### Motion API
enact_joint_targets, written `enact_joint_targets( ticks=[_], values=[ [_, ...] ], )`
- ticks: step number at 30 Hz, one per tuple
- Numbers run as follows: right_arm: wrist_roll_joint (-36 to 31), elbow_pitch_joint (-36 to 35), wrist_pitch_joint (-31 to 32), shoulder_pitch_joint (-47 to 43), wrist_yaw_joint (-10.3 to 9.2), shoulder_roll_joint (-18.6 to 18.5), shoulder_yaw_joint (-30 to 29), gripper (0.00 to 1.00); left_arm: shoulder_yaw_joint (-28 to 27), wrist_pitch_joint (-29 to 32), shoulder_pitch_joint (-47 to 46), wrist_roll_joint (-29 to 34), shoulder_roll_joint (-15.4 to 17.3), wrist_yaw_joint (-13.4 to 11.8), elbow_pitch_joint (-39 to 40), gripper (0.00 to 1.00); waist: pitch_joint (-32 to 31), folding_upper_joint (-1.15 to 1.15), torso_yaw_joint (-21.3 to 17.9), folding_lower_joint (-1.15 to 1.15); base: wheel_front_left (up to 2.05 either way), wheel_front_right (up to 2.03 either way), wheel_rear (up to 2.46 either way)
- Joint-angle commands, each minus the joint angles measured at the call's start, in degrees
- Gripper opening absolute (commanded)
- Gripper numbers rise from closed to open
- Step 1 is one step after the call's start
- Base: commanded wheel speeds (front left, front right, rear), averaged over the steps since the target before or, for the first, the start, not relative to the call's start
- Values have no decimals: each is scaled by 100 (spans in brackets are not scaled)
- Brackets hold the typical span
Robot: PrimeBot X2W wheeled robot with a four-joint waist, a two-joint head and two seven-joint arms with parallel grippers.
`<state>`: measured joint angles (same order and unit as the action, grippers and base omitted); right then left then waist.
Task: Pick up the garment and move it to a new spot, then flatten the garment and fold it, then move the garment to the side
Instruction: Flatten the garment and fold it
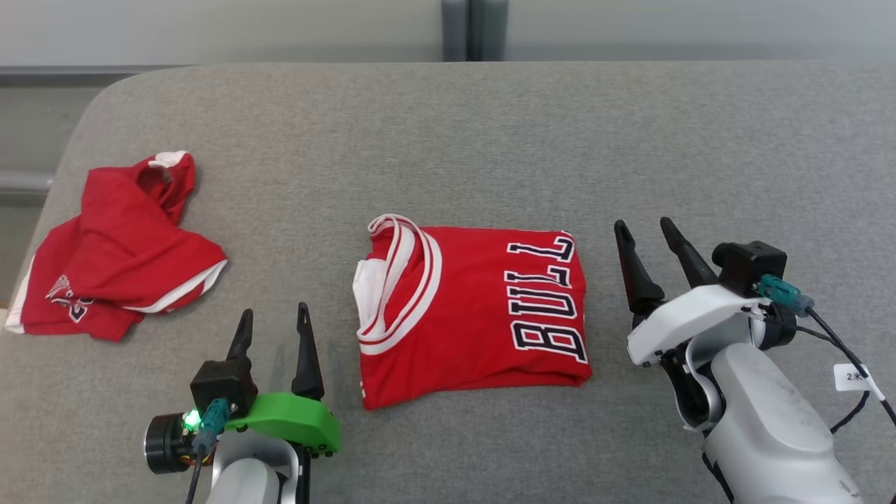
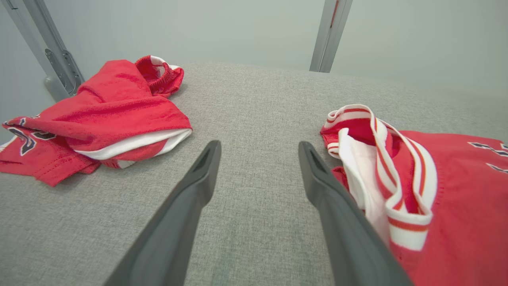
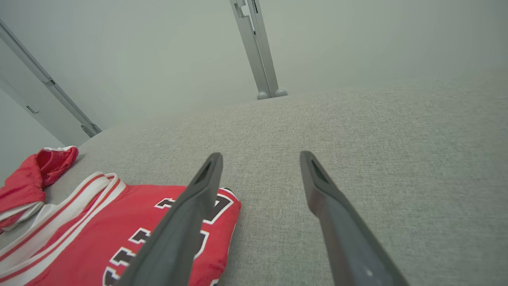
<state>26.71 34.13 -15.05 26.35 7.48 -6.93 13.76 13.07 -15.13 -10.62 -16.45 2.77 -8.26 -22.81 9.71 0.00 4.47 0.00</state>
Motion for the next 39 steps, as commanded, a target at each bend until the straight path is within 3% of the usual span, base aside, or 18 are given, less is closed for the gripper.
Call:
enact_joint_targets(
  ticks=[1,11,29,39],
  values=[
    [-102,-46,-15,-146,1,59,-153,100,-51,0,-86,84,25,-1,-6,100,-68,0,-387,0,0,0,0],
    [-767,-242,-16,-698,1,276,-683,100,-283,0,24,132,27,118,-67,100,-186,0,-752,0,0,0,0],
    [-1285,-382,-16,-1467,1,396,-718,100,-615,0,739,187,26,168,-63,100,-855,0,-870,0,0,0,0],
    [-1247,-541,-16,-1805,1,395,-515,100,-743,0,1082,190,25,188,-2,100,-1099,0,-867,0,0,0,0]
  ],
)
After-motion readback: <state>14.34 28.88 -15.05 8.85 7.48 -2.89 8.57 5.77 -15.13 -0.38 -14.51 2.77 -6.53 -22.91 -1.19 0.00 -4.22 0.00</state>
